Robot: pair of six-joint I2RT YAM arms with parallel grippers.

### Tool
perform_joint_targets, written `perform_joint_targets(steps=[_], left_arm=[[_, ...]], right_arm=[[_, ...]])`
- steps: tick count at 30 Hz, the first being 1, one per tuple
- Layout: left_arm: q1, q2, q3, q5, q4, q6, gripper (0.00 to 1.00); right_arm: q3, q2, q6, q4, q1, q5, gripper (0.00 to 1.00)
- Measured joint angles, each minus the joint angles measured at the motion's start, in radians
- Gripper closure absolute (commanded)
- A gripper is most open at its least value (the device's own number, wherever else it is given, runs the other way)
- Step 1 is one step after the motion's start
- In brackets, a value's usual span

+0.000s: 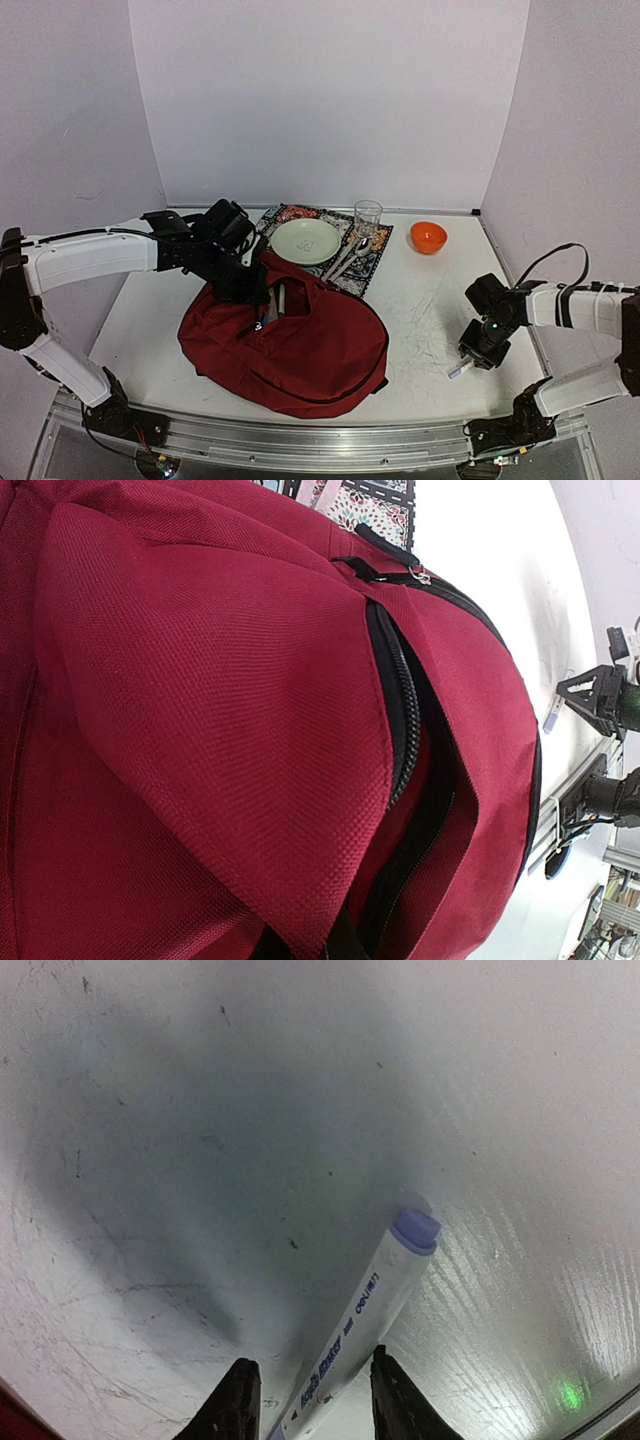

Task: Pack the student bag
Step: Pick up the pen from the center of the board.

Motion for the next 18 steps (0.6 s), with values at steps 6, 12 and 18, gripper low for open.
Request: perform_joint_targets(steps=[6, 12, 18], left_arm=[[0.0, 0.0, 0.0, 0.0, 0.0, 0.0, 1.0], [0.001, 0.0, 0.0, 0.0, 0.001, 0.0, 1.0], [0.001, 0.0, 0.0, -0.001, 0.001, 0.0, 1.0]], right_arm=[[0.027, 0.059, -0.024, 0.047, 0.0, -0.036, 0.64], [0.085, 0.144, -0.07, 0.034, -0.002, -0.06, 0.78], [0.13, 0.194, -0.132, 0.013, -0.006, -0.075, 1.0]])
